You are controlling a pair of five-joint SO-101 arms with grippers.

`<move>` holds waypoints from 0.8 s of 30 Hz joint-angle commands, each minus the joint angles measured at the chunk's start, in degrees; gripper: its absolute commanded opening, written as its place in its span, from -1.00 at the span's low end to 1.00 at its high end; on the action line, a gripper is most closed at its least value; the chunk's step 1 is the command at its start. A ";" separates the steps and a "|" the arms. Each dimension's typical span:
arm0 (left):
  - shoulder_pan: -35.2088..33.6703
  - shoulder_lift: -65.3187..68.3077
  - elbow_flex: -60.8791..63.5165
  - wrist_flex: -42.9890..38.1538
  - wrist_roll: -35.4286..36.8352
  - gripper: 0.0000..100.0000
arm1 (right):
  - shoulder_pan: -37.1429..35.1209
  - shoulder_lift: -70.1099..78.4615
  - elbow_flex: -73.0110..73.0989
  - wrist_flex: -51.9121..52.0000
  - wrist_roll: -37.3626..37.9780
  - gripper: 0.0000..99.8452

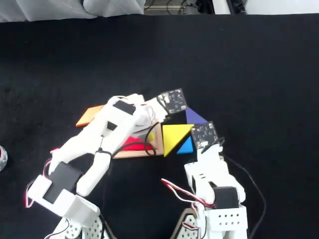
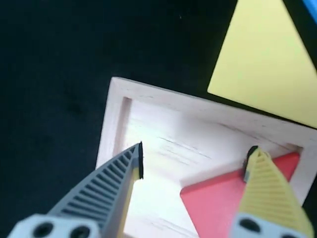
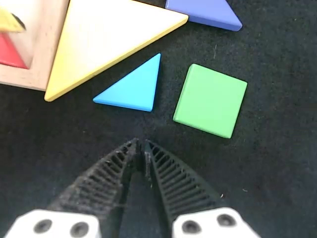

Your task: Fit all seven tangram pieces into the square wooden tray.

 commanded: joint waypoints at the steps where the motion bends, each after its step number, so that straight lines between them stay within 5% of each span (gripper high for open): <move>1: -0.40 -6.42 0.40 0.62 0.18 -0.34 | 0.97 -4.53 -0.04 0.26 -0.18 -0.98; 11: -7.34 -24.62 12.62 -0.44 7.56 -0.34 | 0.97 -4.53 -0.04 0.26 -0.09 -0.98; 15: -16.92 -27.96 20.26 -9.05 9.67 -0.34 | 0.88 -4.53 -0.04 0.26 -0.09 -0.98; 24: -19.82 -28.22 29.67 -18.46 18.73 -0.34 | -5.19 -4.62 -0.04 0.26 0.00 -0.97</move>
